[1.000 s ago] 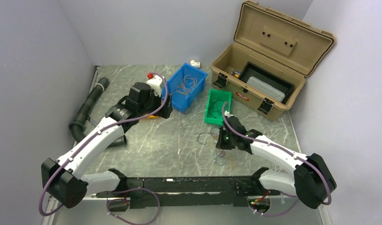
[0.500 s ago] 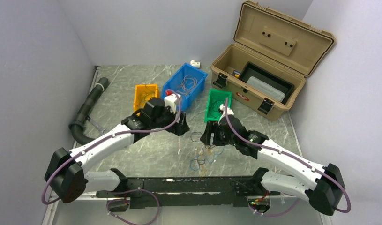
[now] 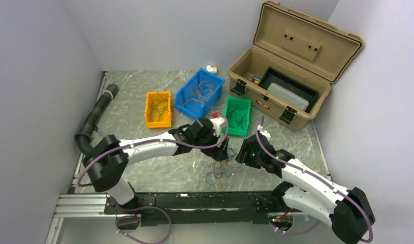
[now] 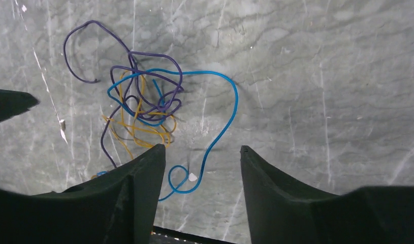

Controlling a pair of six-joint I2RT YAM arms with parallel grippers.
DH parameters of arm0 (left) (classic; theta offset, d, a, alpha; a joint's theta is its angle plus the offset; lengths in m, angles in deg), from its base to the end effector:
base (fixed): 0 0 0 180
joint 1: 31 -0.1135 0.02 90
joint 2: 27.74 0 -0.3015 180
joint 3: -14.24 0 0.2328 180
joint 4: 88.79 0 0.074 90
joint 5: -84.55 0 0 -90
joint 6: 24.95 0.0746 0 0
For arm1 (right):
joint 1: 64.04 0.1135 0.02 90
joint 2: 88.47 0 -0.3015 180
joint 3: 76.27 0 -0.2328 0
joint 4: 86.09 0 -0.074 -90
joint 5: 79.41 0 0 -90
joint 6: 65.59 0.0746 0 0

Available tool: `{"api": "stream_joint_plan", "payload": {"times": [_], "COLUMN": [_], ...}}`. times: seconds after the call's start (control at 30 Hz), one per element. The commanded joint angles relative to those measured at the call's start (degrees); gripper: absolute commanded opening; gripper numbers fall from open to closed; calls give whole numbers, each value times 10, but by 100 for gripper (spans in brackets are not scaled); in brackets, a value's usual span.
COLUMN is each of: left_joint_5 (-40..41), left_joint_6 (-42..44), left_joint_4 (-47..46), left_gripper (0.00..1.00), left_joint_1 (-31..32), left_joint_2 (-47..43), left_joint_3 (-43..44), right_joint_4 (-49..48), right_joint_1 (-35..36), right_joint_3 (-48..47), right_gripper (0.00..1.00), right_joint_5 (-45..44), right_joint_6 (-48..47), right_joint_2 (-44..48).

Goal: Untangle the cables
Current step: Untie the cable.

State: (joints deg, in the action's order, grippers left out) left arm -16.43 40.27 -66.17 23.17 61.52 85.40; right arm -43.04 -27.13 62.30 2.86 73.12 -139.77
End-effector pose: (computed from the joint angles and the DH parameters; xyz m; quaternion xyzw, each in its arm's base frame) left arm 0.1928 -0.2913 0.2466 0.2681 0.8651 -0.3310 0.2651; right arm 0.1260 0.0821 0.1909 0.1186 0.9387 0.1687 0.2762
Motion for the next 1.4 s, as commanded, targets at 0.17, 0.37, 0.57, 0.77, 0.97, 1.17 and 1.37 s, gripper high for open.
{"api": "stream_joint_plan", "payload": {"times": [0.17, 0.37, 0.57, 0.77, 0.97, 1.17, 1.37], "left_joint_5": [-19, -15, -21, 1, 23, 32, 40], "left_joint_6": [-32, -52, -72, -72, -71, -75, -72], "left_joint_4": [-35, -37, -70, -79, -78, -78, -78], "left_gripper": [88, 73, 64, 57, 55, 55, 54], "left_joint_1": [23, 24, 26, 29, 35, 45, 49], "left_joint_2": [92, 136, 152, 151, 150, 151, 153], "left_joint_3": [44, 52, 39, 27, 24, 26, 31], "right_joint_4": [-88, -46, 5, 50, 121, 159, 210], "right_joint_1": [-6, -5, -5, -5, -5, -5, -5], "right_joint_3": [9, -25, -97, -233, -392, -526, -714], "right_gripper": [31, 0, 0, 0, 0, 0, 0], "right_joint_5": [53, 41, 49, 96, 89, 52, -5], "right_joint_6": [-2, -13, -41, -93, -122, -153, -204], "right_joint_2": [-15, 9, 51, 67, 50, 30, -28]}}
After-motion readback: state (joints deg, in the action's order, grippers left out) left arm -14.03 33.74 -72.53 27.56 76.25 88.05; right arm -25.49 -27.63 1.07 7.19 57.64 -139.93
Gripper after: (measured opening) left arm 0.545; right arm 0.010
